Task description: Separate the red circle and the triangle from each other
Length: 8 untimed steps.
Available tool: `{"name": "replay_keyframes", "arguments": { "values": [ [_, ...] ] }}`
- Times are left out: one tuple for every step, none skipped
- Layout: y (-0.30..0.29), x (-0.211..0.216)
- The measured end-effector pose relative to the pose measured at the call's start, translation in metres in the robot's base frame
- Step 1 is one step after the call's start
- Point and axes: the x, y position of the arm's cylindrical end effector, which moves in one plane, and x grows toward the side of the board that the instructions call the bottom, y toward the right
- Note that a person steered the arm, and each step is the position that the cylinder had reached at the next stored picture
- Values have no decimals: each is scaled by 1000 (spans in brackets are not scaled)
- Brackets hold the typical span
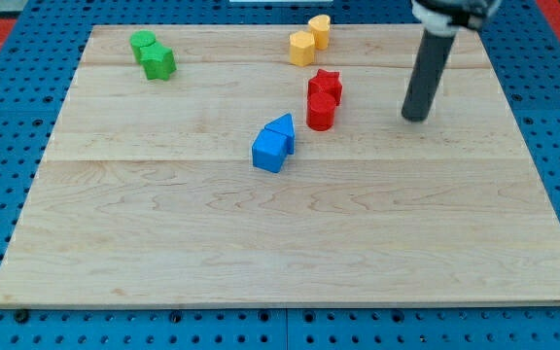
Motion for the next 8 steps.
{"name": "replay_keyframes", "arguments": {
  "values": [
    [-52, 27],
    [-104, 26],
    [-142, 21],
    [-141, -5],
    [-125, -22],
    [-97, -29],
    [-67, -26],
    [-131, -6]
  ]
}}
